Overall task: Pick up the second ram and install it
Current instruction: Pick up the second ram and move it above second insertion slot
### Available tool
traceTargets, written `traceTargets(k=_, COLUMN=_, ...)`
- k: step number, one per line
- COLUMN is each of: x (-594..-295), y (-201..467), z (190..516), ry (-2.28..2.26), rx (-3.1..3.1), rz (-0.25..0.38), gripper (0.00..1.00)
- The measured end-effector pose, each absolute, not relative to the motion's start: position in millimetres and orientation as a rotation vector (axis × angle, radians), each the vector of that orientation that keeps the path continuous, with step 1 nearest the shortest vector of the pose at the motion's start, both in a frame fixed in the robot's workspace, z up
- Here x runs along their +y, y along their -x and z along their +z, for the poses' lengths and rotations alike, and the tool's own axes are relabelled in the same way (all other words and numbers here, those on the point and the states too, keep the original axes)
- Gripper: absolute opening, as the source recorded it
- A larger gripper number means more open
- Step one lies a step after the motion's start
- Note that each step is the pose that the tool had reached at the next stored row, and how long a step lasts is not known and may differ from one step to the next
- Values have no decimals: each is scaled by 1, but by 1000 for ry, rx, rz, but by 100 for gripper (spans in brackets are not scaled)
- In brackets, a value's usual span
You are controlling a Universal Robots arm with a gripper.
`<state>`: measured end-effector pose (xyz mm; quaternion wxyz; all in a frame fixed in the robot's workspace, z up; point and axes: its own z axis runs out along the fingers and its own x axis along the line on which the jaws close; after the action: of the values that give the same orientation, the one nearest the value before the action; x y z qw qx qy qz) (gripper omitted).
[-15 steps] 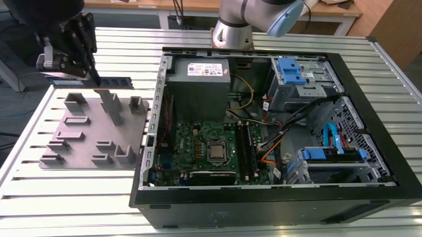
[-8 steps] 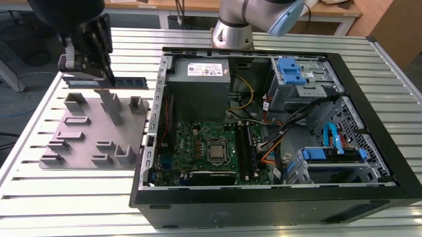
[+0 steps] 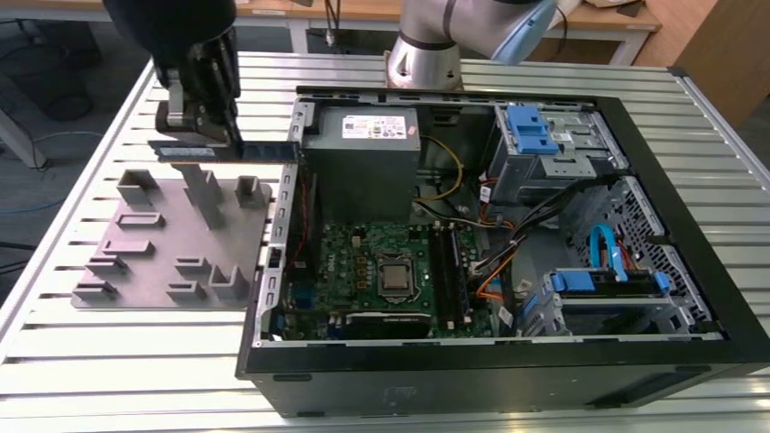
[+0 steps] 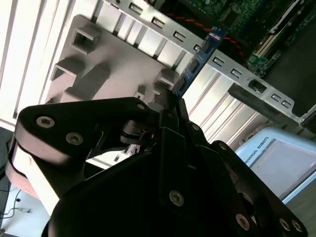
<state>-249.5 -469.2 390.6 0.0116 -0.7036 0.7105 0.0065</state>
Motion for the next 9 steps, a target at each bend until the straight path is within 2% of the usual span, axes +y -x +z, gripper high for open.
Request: traceTargets(k=9, x=-469, y=220, z=391, ry=2194, rx=2216, rz=20, gripper=14)
